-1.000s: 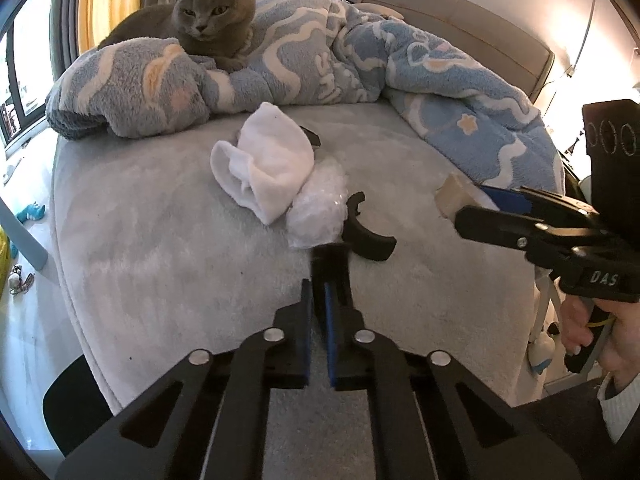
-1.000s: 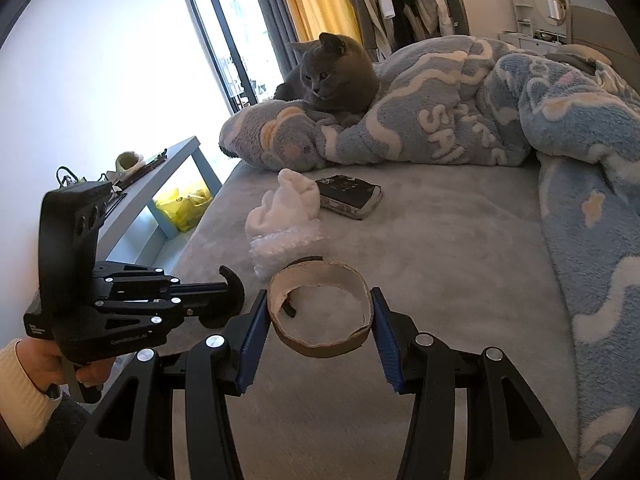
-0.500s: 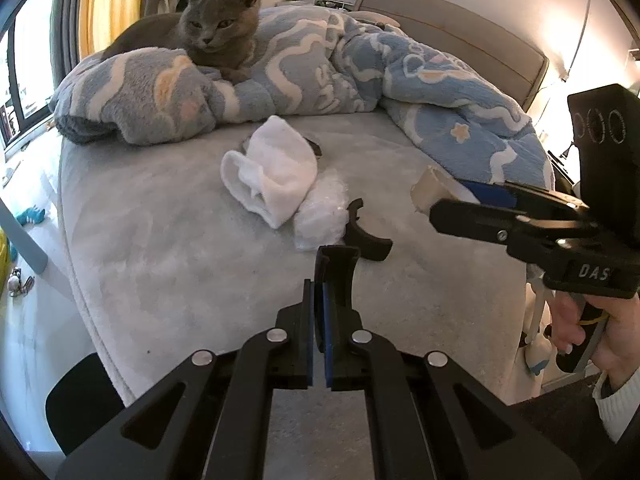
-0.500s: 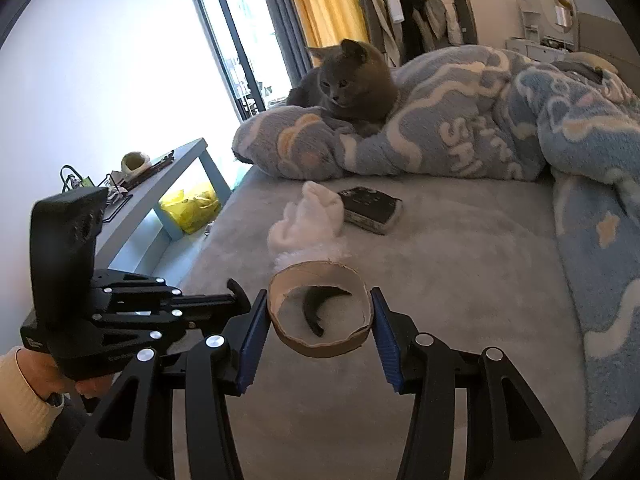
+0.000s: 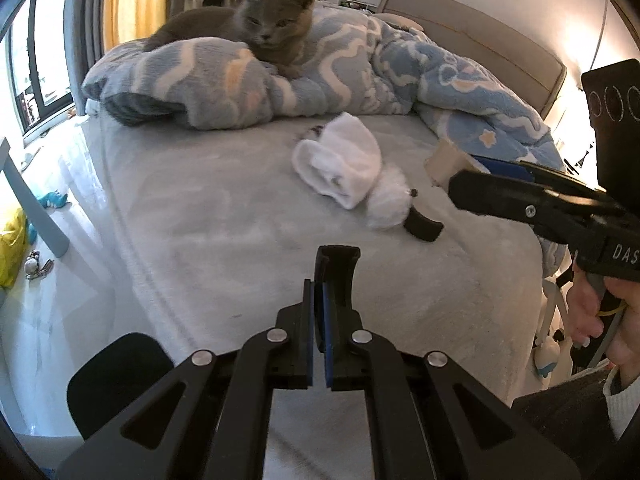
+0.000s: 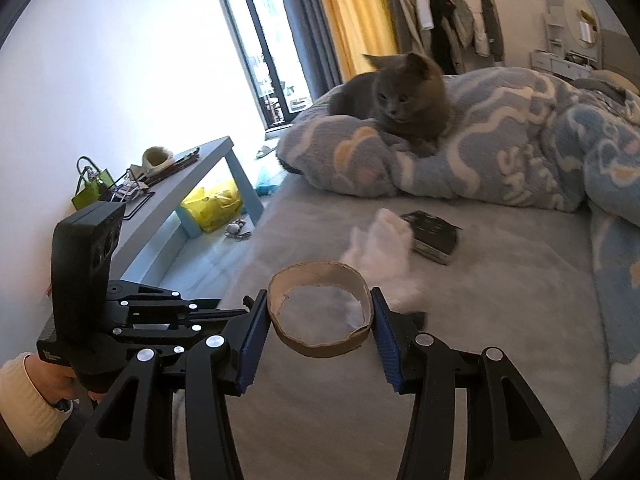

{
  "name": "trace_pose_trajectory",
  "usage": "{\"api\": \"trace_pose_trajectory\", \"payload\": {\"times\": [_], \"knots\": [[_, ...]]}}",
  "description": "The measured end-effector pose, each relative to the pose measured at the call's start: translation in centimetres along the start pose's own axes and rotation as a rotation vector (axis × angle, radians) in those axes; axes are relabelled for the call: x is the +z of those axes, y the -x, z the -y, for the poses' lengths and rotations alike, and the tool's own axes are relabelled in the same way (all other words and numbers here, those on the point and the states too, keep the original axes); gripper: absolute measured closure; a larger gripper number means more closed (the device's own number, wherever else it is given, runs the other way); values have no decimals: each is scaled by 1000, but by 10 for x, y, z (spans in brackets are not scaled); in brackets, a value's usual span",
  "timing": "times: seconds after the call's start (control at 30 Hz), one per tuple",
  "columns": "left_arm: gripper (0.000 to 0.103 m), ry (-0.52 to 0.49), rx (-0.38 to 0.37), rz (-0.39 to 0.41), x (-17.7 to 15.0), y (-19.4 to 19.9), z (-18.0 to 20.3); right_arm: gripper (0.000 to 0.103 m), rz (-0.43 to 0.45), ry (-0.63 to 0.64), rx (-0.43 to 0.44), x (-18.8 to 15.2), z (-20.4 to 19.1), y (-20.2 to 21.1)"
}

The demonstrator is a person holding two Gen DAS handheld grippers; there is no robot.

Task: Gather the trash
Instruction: 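Carry the tape roll and black piece over the green bin with both tools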

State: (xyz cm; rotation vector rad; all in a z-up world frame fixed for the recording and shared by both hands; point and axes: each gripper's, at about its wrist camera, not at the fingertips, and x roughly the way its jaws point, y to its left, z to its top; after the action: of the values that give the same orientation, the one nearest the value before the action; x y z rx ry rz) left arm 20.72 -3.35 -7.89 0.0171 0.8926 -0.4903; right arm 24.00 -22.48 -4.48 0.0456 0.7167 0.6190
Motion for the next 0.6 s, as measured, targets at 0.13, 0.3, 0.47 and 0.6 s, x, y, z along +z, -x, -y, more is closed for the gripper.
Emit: {"api": "trace_pose_trajectory", "payload": {"times": [0.13, 0.3, 0.47, 0.6], "knots": [[98, 18, 12, 12, -3, 12, -17, 53, -13, 21, 17, 6, -19, -13], [98, 39, 40, 3, -10, 21, -37, 53, -35, 41, 32, 9, -39, -30], [98, 61, 67, -7, -20, 29, -60, 53, -46, 58, 48, 14, -59, -43], [98, 75, 96, -25, -31, 33, -76, 53, -54, 73, 65, 18, -77, -53]]}}
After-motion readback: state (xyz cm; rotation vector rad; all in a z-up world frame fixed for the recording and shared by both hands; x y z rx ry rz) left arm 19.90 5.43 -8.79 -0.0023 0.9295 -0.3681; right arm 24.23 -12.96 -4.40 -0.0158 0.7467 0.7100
